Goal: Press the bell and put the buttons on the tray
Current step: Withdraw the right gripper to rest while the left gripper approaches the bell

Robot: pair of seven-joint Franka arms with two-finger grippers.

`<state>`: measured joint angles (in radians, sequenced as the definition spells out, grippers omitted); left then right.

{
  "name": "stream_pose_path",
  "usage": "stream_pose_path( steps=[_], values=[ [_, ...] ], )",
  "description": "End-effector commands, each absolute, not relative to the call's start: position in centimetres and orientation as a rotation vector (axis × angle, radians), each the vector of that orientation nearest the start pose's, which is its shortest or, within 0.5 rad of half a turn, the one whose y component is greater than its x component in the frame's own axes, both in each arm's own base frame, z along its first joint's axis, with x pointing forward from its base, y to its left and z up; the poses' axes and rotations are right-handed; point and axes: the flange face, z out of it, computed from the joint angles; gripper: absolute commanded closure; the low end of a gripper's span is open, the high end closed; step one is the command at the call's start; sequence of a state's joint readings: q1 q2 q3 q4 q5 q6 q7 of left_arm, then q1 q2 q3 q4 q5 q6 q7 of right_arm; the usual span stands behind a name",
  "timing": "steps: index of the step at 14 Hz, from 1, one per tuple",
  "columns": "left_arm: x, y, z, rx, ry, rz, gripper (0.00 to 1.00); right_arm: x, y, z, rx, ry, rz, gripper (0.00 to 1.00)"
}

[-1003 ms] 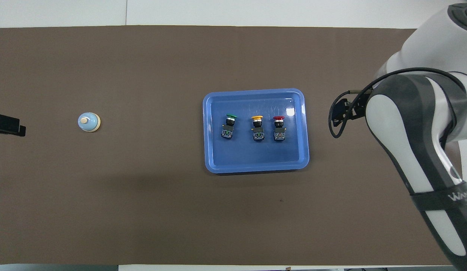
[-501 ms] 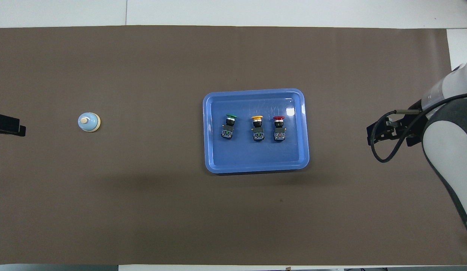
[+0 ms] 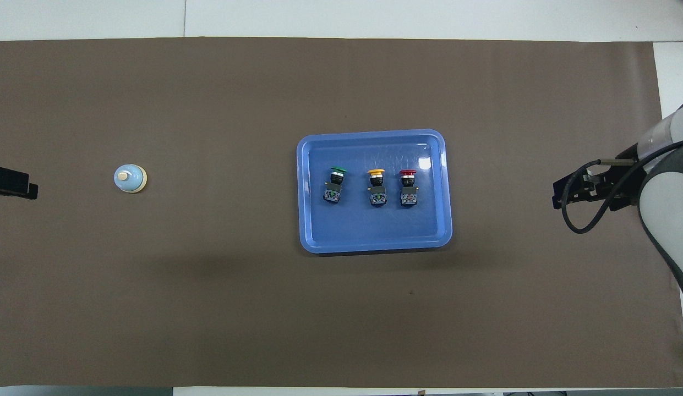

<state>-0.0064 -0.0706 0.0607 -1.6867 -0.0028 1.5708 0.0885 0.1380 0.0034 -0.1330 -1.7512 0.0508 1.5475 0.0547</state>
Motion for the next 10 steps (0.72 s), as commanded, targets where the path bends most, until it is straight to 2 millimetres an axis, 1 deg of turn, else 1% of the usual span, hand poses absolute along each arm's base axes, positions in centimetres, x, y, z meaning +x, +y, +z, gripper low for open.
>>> stream_pose_path(
  steps=[1,2,3,4,5,6,7,8,9,10],
  values=[
    [52.2,2.6,61.2,-3.164,0.046,0.059,0.00,54.1,0.5,54.4,-3.105,0.058,0.290,0.00],
    [52.2,2.7,61.1,-3.165,0.041,0.066,0.00,54.2,0.4,54.7,-3.108,0.060,0.276,0.00],
    [52.2,2.9,61.1,-3.165,0.044,0.063,0.00,54.2,0.8,55.0,-3.111,0.055,0.259,0.00],
    [52.3,3.0,61.1,-3.164,0.046,0.054,0.00,54.7,0.8,55.6,-3.134,0.051,0.203,0.00],
    [52.3,3.0,61.0,-3.164,0.051,0.051,0.26,55.3,0.6,55.7,-3.156,0.046,0.155,0.00],
    [52.3,3.0,60.9,-3.164,0.044,0.049,0.54,55.6,0.0,56.3,-3.167,0.047,0.135,0.00],
    [52.3,3.0,60.7,-3.165,0.041,0.054,0.90,55.5,-0.2,56.9,-3.168,0.050,0.142,0.00],
    [52.2,3.2,60.6,-3.165,0.027,0.056,1.00,55.4,-0.3,57.0,-3.170,0.053,0.145,0.00],
    [52.2,3.4,60.0,-3.165,0.007,0.042,1.00,55.5,-0.2,56.9,-3.170,0.050,0.140,0.00],
    [52.6,3.5,58.8,-3.165,-0.002,-0.002,1.00,55.4,0.0,56.8,-3.171,0.043,0.147,0.00]
  ],
)
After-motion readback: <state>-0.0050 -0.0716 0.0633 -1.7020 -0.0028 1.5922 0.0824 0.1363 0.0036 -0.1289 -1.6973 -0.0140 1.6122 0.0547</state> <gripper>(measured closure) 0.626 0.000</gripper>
